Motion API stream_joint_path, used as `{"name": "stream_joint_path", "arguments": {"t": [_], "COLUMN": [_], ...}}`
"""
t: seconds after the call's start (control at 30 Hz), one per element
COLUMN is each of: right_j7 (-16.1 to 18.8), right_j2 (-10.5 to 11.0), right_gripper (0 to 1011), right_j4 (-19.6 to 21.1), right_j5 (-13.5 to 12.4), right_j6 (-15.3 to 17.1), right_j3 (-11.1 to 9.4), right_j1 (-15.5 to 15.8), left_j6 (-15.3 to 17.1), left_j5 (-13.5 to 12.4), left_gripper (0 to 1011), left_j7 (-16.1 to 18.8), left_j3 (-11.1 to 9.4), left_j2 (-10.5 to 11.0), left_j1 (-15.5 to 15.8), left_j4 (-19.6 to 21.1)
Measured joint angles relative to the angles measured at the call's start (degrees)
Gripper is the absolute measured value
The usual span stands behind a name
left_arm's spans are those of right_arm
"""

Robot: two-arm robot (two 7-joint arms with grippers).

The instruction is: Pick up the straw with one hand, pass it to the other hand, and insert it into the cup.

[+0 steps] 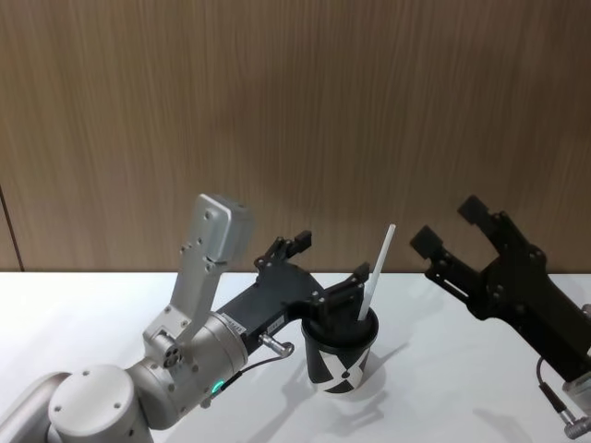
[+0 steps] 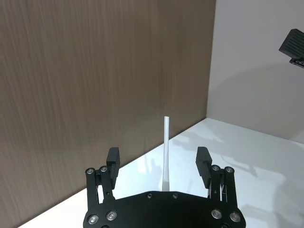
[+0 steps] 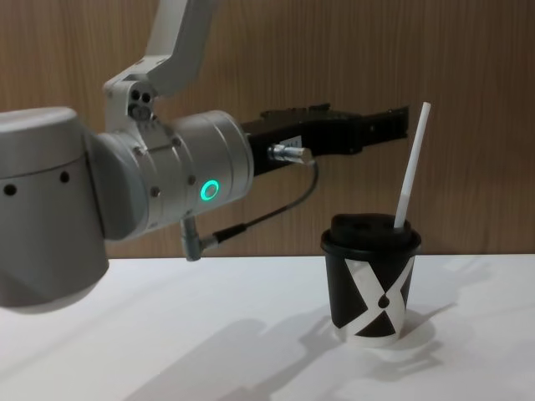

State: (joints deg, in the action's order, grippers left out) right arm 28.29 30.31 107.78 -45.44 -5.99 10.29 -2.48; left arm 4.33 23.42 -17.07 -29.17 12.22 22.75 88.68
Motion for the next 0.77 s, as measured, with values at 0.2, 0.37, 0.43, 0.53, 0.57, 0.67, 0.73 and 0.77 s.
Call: {"name": "stream_joint_path", "arguments": {"t": [0.2, 0.37, 0.43, 0.53, 0.57, 0.67, 0.73, 0.77], "right_j7": [-0.7, -1.0, -1.1, -1.2, -1.2, -1.3, -1.4, -1.4], "right_j2": [0.2, 0.2, 0.3, 0.3, 0.3, 0.3, 0.3, 0.3], "right_gripper": [1001, 1001, 1001, 1001, 1001, 1001, 1001, 1001], "right_j4": [0.5, 0.7, 0.7, 0.9, 0.9, 0.9, 1.0, 1.0], "right_j5": [0.5, 0.7, 0.7, 0.8, 0.8, 0.9, 0.9, 0.9], "right_j6": [0.4, 0.6, 0.6, 0.7, 0.7, 0.7, 0.8, 0.8], "right_j3": [0.7, 1.0, 1.1, 1.2, 1.2, 1.3, 1.4, 1.4], "right_j1": [-0.1, -0.2, -0.2, -0.2, -0.2, -0.3, -0.3, -0.3], "left_j6": [-1.0, -1.7, -1.9, -2.2, -2.2, -2.4, -2.4, -2.5], "left_j5": [-0.2, -0.3, -0.3, -0.4, -0.4, -0.4, -0.4, -0.5], "left_gripper": [1003, 1003, 1003, 1003, 1003, 1003, 1003, 1003], "left_j7": [0.0, -0.1, -0.1, -0.1, -0.1, -0.1, -0.1, -0.1], "left_j3": [0.5, 0.8, 0.9, 1.0, 1.0, 1.1, 1.2, 1.2], "left_j2": [0.2, 0.3, 0.4, 0.4, 0.4, 0.5, 0.5, 0.5], "left_j1": [-1.0, -1.6, -1.8, -2.0, -2.1, -2.2, -2.3, -2.3], "left_j4": [0.4, 0.6, 0.7, 0.8, 0.8, 0.9, 0.9, 0.9]}}
